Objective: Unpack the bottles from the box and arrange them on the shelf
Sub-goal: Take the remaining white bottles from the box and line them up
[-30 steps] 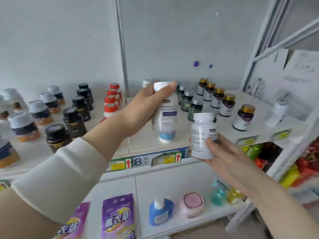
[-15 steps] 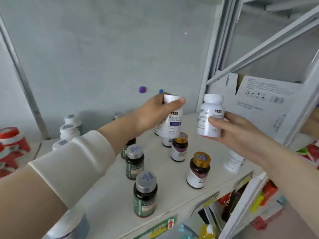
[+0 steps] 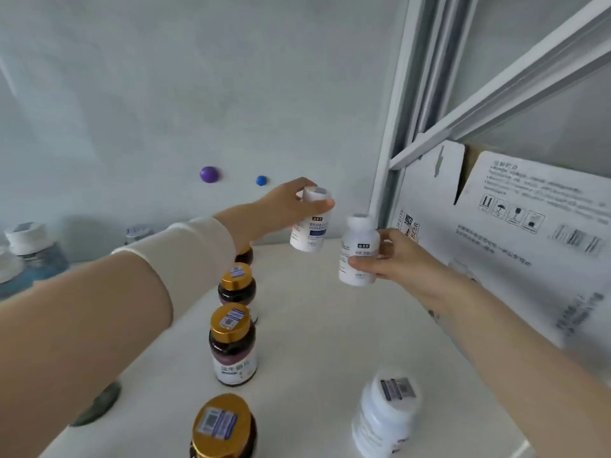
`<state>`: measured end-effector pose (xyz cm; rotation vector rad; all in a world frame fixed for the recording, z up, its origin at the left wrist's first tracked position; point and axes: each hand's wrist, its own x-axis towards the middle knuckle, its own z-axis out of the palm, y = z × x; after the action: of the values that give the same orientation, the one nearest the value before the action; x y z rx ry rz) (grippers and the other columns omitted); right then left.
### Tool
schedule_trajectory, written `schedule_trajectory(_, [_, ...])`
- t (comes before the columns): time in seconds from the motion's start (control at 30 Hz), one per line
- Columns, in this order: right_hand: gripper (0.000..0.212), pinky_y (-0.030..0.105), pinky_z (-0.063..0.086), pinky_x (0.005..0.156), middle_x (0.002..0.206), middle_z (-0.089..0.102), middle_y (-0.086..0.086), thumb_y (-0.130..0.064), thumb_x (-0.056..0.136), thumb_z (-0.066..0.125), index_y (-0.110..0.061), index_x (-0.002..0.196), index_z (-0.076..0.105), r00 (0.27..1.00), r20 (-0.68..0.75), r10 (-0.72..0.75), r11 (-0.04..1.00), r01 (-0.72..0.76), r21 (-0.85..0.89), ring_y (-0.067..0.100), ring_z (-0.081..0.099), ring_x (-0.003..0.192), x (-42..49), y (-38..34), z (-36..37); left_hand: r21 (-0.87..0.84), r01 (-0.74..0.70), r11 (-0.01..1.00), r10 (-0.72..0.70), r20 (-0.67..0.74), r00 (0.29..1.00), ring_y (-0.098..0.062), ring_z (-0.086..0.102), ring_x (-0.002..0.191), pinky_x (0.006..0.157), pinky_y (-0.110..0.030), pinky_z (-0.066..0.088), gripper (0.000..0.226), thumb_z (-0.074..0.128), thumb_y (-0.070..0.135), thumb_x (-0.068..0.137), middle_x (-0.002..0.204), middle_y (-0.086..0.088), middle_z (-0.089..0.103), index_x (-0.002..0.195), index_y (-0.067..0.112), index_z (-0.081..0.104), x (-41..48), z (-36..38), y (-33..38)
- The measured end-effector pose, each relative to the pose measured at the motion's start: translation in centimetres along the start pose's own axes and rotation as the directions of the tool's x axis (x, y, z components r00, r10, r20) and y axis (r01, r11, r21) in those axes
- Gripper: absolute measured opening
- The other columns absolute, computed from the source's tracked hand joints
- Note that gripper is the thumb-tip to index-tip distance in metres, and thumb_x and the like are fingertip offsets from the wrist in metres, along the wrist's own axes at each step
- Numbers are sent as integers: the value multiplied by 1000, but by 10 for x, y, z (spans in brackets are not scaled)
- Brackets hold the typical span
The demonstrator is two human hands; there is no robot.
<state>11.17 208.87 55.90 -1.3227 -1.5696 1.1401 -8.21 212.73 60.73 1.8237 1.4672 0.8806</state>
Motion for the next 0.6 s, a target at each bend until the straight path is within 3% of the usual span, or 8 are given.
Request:
schedule_trajectory(0.17, [51, 41, 47, 99, 109, 60, 2, -12, 72, 78, -16, 111, 47, 999, 35, 13, 999, -15, 47, 21, 60, 107, 44, 32, 1, 42, 125, 991, -121, -88, 989, -21, 60, 91, 77, -29, 53, 37, 66, 33, 84, 102, -2, 58, 117, 20, 53, 35, 13, -19])
schedule_trajectory(0.27, [50, 28, 49, 80, 105, 58, -2, -11, 72, 78, -18, 111, 47, 1000, 30, 3, 999, -4, 38, 11, 59, 91, 59, 45, 6, 144, 156, 977, -139, -117, 983, -21, 59, 89, 79, -30, 52, 44, 69, 33, 82, 102, -2, 57, 119, 13, 55, 53, 19, -32])
schedule_trajectory(0.37, [49, 19, 42, 67, 99, 57, -10, -13, 72, 78, -18, 110, 48, 999, 39, -29, 1000, 29, 3, 3, 57, 85, 71, 52, 13, 131, 158, 979, -147, -91, 985, -22, 60, 83, 87, -37, 55, 40, 72, 29, 80, 95, -3, 57, 112, 10, 57, 69, 26, -40])
schedule_trajectory(0.47, [51, 18, 43, 67, 98, 58, -11, -15, 71, 79, -15, 113, 51, 997, 38, -61, 995, 64, -70, 6, 58, 88, 82, 55, 20, 133, 134, 982, -127, -59, 990, -21, 58, 76, 82, -34, 54, 32, 73, 27, 79, 87, 0, 56, 102, 14, 57, 82, 30, -45])
schedule_trajectory(0.6, [59, 21, 46, 72, 105, 62, -2, -16, 66, 83, -12, 116, 53, 997, 27, -69, 992, 71, -106, 9, 60, 87, 100, 61, 25, 205, 103, 973, -100, -23, 995, -19, 56, 87, 80, -32, 52, 28, 69, 24, 81, 97, 0, 56, 105, 15, 58, 93, 36, -51])
